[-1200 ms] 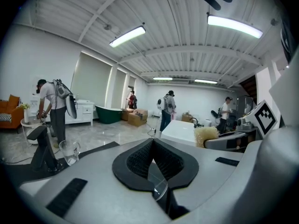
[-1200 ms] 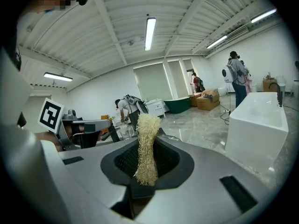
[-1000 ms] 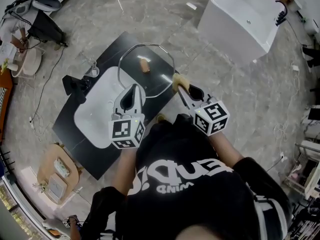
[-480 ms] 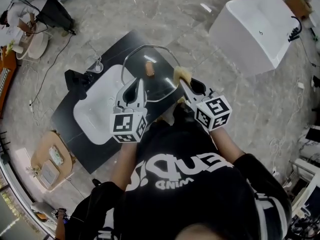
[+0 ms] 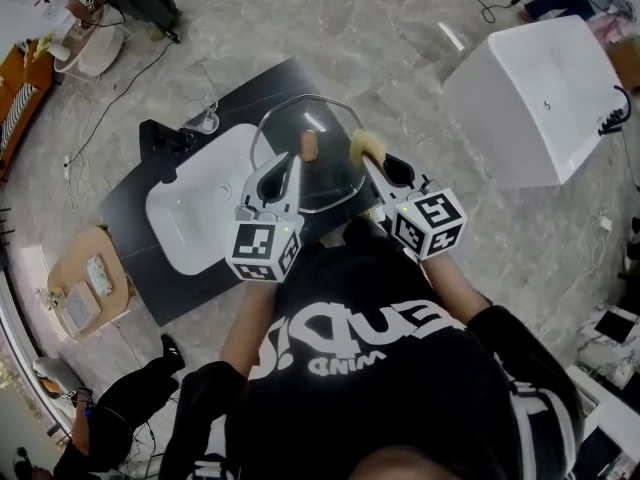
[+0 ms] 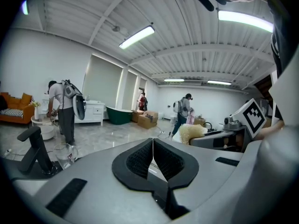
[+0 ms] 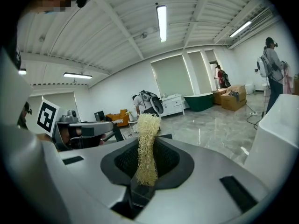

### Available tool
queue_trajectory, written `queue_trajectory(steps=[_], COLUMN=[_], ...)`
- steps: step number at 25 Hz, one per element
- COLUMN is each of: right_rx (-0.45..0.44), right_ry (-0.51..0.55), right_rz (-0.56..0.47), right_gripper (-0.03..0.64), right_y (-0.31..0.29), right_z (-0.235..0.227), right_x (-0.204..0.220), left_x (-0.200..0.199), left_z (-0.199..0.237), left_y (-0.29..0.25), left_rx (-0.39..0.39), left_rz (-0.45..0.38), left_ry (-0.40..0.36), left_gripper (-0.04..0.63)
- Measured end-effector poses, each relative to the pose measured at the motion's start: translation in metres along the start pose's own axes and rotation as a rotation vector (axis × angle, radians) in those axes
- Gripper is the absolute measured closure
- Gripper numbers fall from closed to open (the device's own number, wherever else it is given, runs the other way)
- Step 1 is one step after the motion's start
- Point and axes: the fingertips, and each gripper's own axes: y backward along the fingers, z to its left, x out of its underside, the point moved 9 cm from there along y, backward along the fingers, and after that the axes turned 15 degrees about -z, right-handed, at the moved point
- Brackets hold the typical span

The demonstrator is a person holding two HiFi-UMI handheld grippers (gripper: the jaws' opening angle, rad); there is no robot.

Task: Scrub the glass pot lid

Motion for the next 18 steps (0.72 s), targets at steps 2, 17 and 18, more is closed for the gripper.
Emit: queue_trajectory(steps=[2, 17, 18], right_rx=[-0.030, -0.152, -0.153], right_ry=[0.000, -0.006, -0.004], right_rz=[0.010, 0.076, 0.078], right_gripper=[0.569, 0.571, 0.569], right_y=[-0.008, -0.055, -0.057], right_z=[-0.006, -0.029, -0.029], right_x=[-0.001, 0.000, 0.000], left_x=[0.001, -0.001, -0.001], left_z=[-0.001, 0.005, 0.006], left_y=[-0.003, -0.022, -0.022], left_rx=[-0.018, -0.055, -0.055], left_rz=[0.002, 0.035, 0.037], left_ry=[0.001, 0.056, 0.057], left_gripper=[0.580, 0.416, 0.393])
